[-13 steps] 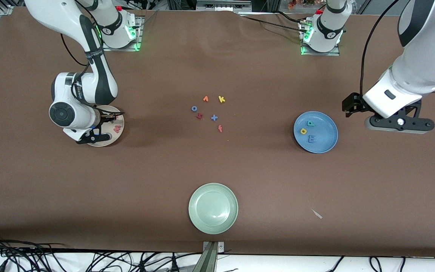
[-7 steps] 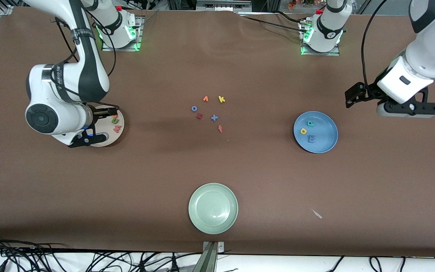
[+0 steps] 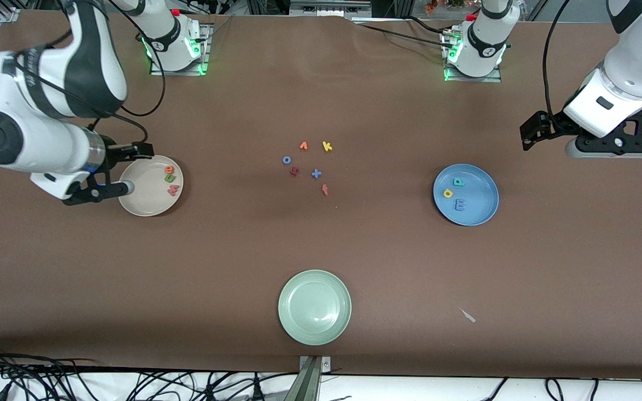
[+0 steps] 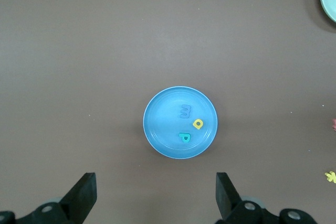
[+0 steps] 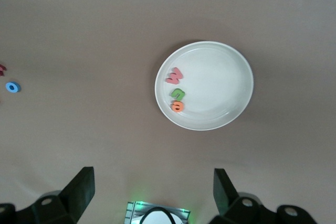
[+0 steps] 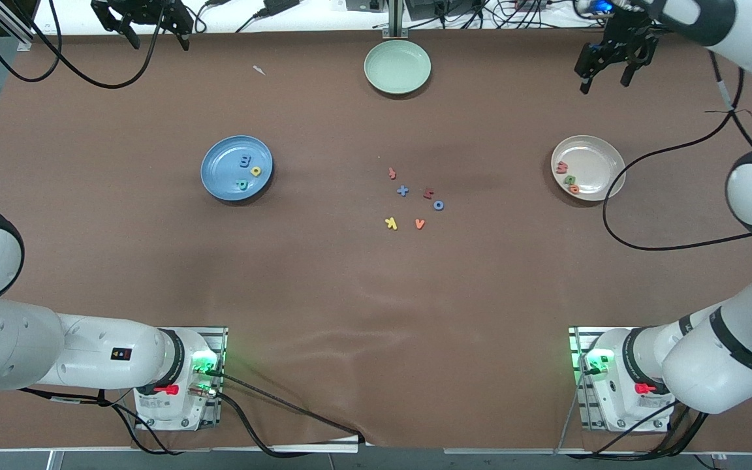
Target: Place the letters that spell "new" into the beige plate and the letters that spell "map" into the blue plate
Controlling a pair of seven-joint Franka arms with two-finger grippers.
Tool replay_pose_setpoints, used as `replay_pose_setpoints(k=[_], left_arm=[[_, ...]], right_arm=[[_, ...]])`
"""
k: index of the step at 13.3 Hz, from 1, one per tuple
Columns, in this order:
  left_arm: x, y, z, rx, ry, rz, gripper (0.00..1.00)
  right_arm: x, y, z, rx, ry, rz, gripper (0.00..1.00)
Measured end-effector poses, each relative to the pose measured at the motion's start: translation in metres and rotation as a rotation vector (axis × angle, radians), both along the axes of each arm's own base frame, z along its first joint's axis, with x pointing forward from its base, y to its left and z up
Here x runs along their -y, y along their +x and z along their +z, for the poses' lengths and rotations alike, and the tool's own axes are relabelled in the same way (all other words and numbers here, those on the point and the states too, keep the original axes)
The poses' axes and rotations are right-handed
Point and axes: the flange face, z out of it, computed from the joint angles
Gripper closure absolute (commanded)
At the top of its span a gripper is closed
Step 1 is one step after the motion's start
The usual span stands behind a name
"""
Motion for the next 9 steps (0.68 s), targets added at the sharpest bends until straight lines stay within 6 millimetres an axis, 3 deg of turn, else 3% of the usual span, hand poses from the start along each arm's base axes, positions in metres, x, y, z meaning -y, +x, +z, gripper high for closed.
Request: replay_pose_setpoints(k=[4, 7, 9], left_arm=[[0.001, -0.001, -0.002, -0.013, 0.003, -0.002, 0.00], [0.004, -0.002, -0.001, -0.012, 0.003, -0.007, 0.00], [0.004, -0.002, -0.002, -0.014, 0.004, -0.007, 0.00]], right_arm=[[0.019, -0.008, 0.045, 0.091, -0.041, 0.049, 0.00], [0.048, -0.019, 0.086, 0.164, -0.008, -0.008, 0.00], [0.062, -0.023, 0.094, 0.178, 0.018, -0.040, 0.00]])
